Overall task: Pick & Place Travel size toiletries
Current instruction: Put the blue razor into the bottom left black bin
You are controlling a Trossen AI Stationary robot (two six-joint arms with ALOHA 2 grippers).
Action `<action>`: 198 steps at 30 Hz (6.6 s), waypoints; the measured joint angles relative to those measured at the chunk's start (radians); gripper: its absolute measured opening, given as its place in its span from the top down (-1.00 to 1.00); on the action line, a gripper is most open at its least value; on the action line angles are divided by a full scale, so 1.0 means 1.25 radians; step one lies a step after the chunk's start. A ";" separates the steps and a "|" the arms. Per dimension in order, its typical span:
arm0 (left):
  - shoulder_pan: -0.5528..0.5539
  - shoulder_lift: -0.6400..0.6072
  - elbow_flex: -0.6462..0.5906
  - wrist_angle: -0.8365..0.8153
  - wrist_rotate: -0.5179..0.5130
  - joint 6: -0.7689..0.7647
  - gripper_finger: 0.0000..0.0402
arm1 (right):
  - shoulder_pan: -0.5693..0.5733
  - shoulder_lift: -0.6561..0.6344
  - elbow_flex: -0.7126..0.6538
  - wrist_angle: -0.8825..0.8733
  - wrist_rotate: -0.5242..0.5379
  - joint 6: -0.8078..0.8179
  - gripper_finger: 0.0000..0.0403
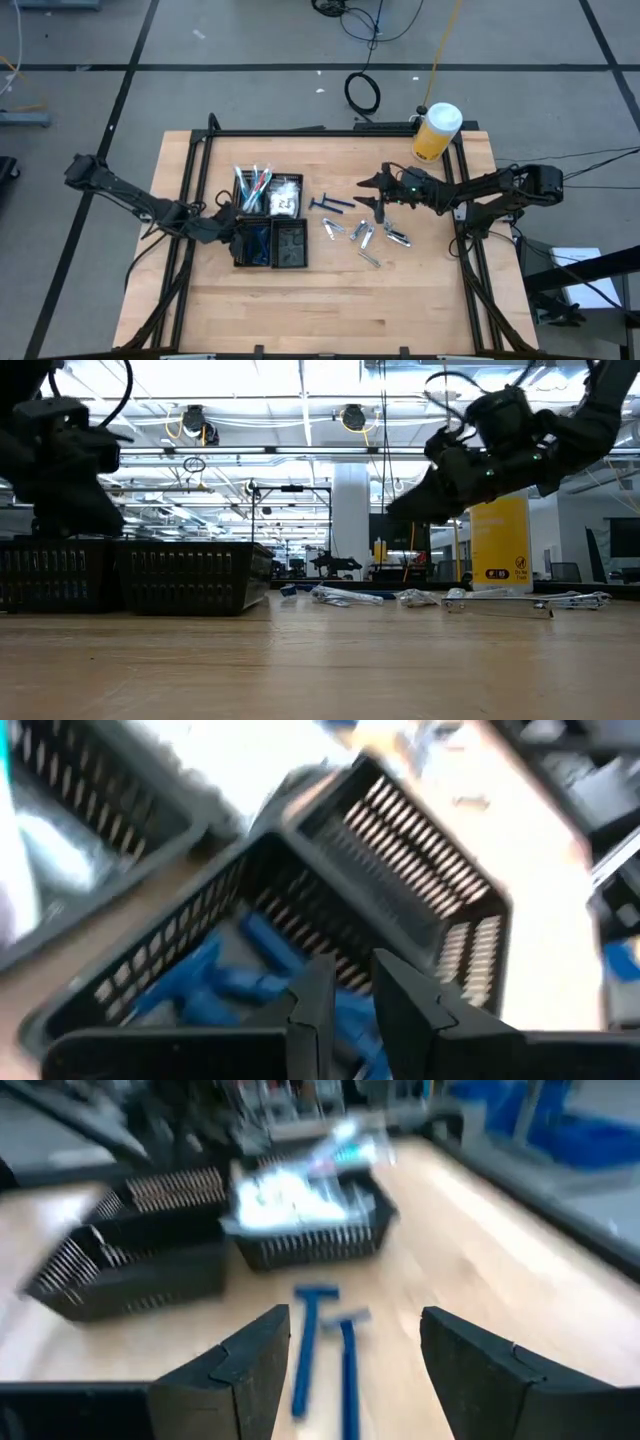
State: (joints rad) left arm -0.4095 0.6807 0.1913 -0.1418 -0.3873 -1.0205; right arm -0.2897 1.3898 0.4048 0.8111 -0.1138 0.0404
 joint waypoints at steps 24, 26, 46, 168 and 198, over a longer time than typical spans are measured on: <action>0.135 0.000 0.001 0.676 -0.148 0.884 0.67 | 0.023 0.324 0.231 -0.309 0.066 -0.128 0.03; 0.152 0.000 0.001 0.652 -0.152 0.866 0.67 | 0.022 0.324 0.231 -0.318 0.064 -0.136 0.12; 0.191 0.000 0.001 0.636 -0.152 0.767 0.67 | 0.010 0.243 0.224 -0.375 0.085 -0.176 0.91; 0.343 0.857 0.511 0.880 0.275 0.897 0.54 | 0.086 0.055 0.014 0.329 -0.162 -0.057 0.89; 0.343 0.857 0.511 0.895 0.275 0.897 0.54 | 0.086 0.055 0.014 0.329 -0.162 -0.056 0.90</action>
State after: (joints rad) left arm 0.0193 1.7515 0.8303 0.9768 -0.0437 0.1005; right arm -0.1822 1.4590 0.4229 1.2228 -0.3164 -0.0299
